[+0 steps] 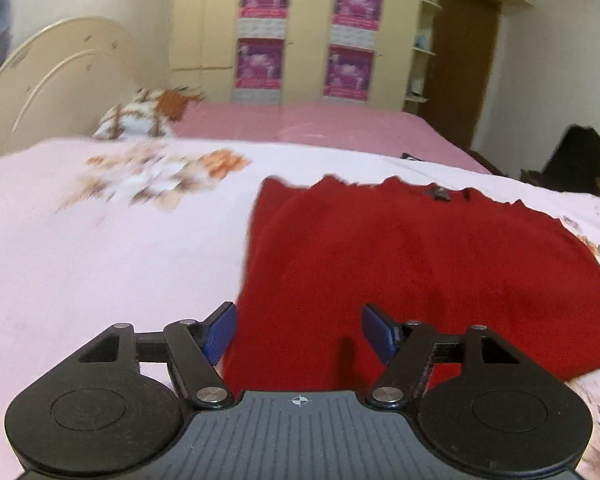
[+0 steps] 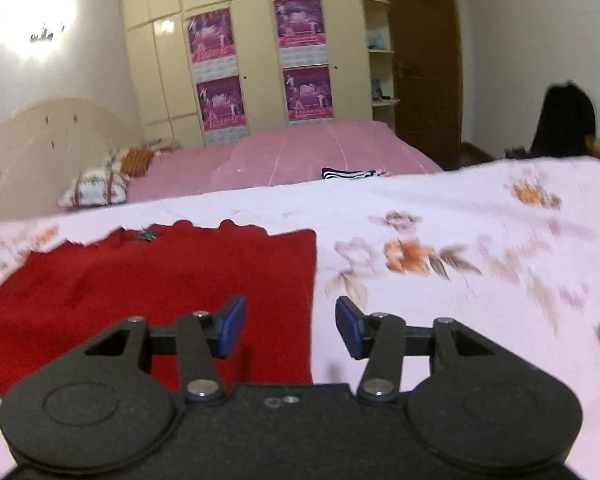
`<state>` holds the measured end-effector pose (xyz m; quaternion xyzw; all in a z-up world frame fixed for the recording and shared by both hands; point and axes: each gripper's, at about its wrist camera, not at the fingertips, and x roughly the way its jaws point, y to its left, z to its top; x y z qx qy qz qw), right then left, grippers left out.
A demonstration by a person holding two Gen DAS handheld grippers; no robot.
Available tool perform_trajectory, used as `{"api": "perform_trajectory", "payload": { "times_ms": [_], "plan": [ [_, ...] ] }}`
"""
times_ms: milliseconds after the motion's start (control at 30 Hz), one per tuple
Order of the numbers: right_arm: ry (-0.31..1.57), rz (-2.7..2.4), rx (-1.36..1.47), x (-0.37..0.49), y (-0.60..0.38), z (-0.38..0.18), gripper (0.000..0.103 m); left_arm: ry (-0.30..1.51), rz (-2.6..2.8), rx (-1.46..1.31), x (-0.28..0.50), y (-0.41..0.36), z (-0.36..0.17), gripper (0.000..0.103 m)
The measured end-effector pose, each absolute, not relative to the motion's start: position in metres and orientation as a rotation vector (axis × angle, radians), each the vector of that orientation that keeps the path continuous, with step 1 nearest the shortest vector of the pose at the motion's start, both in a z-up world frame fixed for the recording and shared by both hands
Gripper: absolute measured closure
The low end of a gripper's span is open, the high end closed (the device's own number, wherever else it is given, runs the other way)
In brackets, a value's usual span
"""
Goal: Fold small clothes
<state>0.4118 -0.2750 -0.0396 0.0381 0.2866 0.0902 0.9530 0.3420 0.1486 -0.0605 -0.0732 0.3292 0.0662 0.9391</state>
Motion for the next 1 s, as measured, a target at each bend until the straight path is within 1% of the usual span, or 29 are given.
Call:
{"api": "perform_trajectory", "payload": {
  "times_ms": [100, 167, 233, 333, 500, 700, 767, 800, 833, 867, 900, 967, 1000],
  "plan": [
    [0.575, 0.196, 0.086, 0.385, -0.284, -0.036, 0.055, 0.666, 0.143, -0.331, 0.309, 0.164, -0.064, 0.034],
    [0.596, 0.213, 0.116, 0.371, -0.286, -0.035, 0.055, 0.68, 0.136, -0.499, 0.295, 0.177, -0.074, 0.035],
    [0.614, 0.225, 0.137, 0.361, -0.284, -0.035, 0.054, 0.681, 0.125, -0.712, 0.289, 0.19, -0.089, 0.053],
    [0.641, 0.241, 0.164, 0.353, -0.276, -0.035, 0.054, 0.641, 0.129, -0.91, 0.289, 0.199, -0.107, 0.053],
    [0.653, 0.294, 0.164, 0.347, -0.256, -0.034, 0.054, 0.565, 0.141, -1.062, 0.305, 0.205, -0.127, 0.052],
    [0.657, 0.31, 0.161, 0.359, -0.247, -0.034, 0.054, 0.55, 0.151, -1.062, 0.345, 0.203, -0.131, 0.052],
    [0.66, 0.315, 0.161, 0.367, -0.243, -0.036, 0.059, 0.546, 0.159, -1.046, 0.358, 0.205, -0.132, 0.053],
    [0.665, 0.321, 0.156, 0.374, -0.239, -0.036, 0.072, 0.548, 0.164, -1.033, 0.367, 0.205, -0.13, 0.053],
    [0.671, 0.332, 0.153, 0.38, -0.236, -0.037, 0.093, 0.555, 0.168, -1.015, 0.376, 0.206, -0.129, 0.053],
    [0.68, 0.353, 0.15, 0.386, -0.232, -0.038, 0.099, 0.564, 0.168, -1.0, 0.383, 0.206, -0.127, 0.053],
    [0.68, 0.369, 0.145, 0.39, -0.227, -0.039, 0.1, 0.572, 0.166, -0.989, 0.388, 0.207, -0.126, 0.053],
    [0.68, 0.392, 0.135, 0.396, -0.219, -0.04, 0.1, 0.594, 0.161, -0.953, 0.397, 0.209, -0.123, 0.065],
    [0.683, 0.401, 0.128, 0.399, -0.213, -0.04, 0.099, 0.613, 0.163, -0.925, 0.4, 0.21, -0.123, 0.08]
  ]
}}
